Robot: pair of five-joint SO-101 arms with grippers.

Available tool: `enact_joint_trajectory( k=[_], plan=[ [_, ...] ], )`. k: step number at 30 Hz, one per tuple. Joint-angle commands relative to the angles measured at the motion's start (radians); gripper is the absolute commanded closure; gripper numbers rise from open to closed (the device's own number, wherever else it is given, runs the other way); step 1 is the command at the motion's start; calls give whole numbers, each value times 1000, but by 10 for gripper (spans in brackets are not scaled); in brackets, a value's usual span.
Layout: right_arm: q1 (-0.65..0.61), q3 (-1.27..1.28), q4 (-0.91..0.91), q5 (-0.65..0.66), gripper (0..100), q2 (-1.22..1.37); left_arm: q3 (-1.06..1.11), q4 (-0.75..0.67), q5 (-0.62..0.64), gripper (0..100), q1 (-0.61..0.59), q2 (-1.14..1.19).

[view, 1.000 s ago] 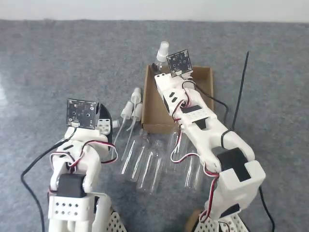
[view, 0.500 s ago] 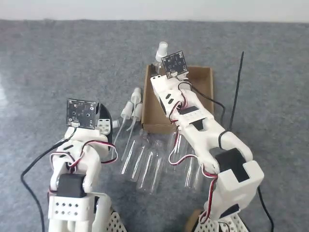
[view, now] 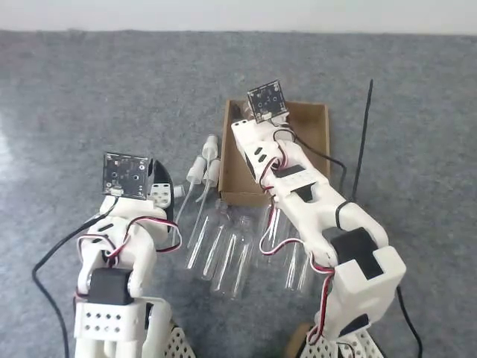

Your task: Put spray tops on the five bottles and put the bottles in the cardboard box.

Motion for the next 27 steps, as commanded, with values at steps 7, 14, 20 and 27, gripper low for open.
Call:
enact_joint_trajectory(
  k=[7,14,20,27],
  plan=[
    [-1,-49,94,9,712,-139,-50,-9,9,989,-3,6],
    [-4,-107,168,11,712,-156,-50,-9,9,989,-3,6],
    [-4,-120,182,12,712,-166,-50,-9,9,989,-3,6],
    [-4,-196,312,11,712,-237,-50,-9,9,989,-6,6]
  ],
)
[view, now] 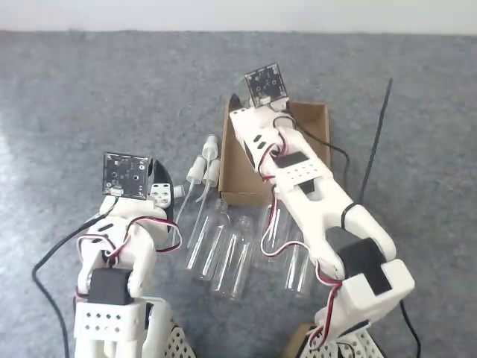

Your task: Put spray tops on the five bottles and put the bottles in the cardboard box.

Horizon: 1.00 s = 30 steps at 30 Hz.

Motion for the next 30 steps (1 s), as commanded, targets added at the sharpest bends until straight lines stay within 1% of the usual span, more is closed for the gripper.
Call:
enact_joint_trajectory(
  k=[1,6,10,14,20,21,25,27,30],
  plan=[
    [-4,-104,111,8,712,-157,-50,-9,9,989,-5,6],
    [-8,-149,340,6,713,-346,-50,-9,9,989,-2,6],
    [-44,-150,549,11,713,-501,-50,-9,9,989,-2,6],
    [-71,-149,851,6,713,-653,-50,-9,9,989,-2,6],
    [-65,-150,1285,3,713,-848,-50,-9,11,989,-2,8],
    [-65,-150,1353,-11,713,-874,-50,-9,11,989,-2,8],
    [-65,-144,1584,-155,713,-928,-48,-9,11,989,-2,8],
    [-67,-140,1687,-196,712,-928,-44,-11,12,989,-2,6],
    [-65,-74,1742,-209,711,-928,-25,-48,12,989,-5,9]
  ],
)
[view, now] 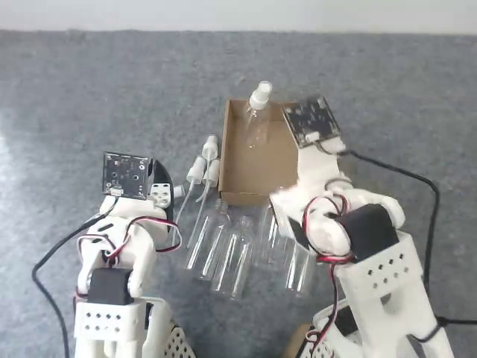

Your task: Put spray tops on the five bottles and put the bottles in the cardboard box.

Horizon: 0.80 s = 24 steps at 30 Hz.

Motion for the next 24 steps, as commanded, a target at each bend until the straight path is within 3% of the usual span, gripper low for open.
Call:
enact_joint_trajectory(
  k=[1,5,13,24],
  plan=[
    [2,48,56,-26,711,-30,-16,-57,12,989,-5,6],
    [2,239,-19,-29,710,-30,-13,-64,11,989,-8,6],
    [147,448,-186,-31,710,-30,-13,-66,11,989,-8,6],
    [77,548,-338,-92,710,28,-13,-68,11,989,-8,6]
  ],
)
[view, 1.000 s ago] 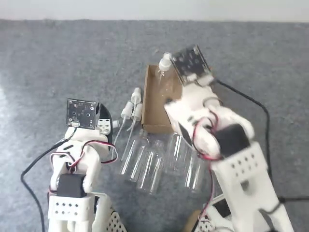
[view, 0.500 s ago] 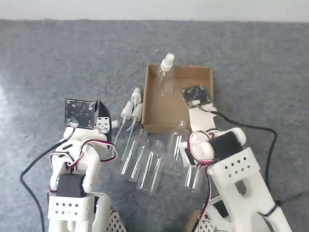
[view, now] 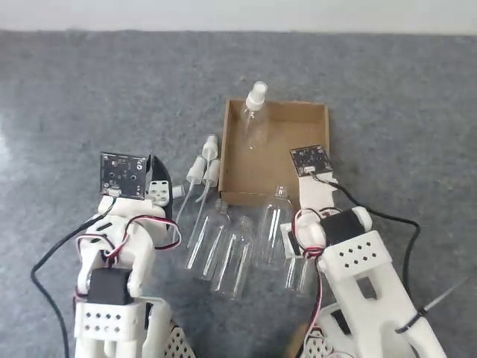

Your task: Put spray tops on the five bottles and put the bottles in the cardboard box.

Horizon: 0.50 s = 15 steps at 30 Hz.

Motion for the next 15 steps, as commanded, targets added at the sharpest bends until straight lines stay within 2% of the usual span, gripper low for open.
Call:
enact_joint_trajectory(
  k=[1,10,15],
  plan=[
    [-12,-29,-31,-38,710,56,-13,-31,11,989,-2,6],
    [4,-38,-122,-40,713,306,-13,-29,12,989,-2,6],
    [143,-38,-122,-32,715,328,-13,-31,12,989,-3,6]
  ],
)
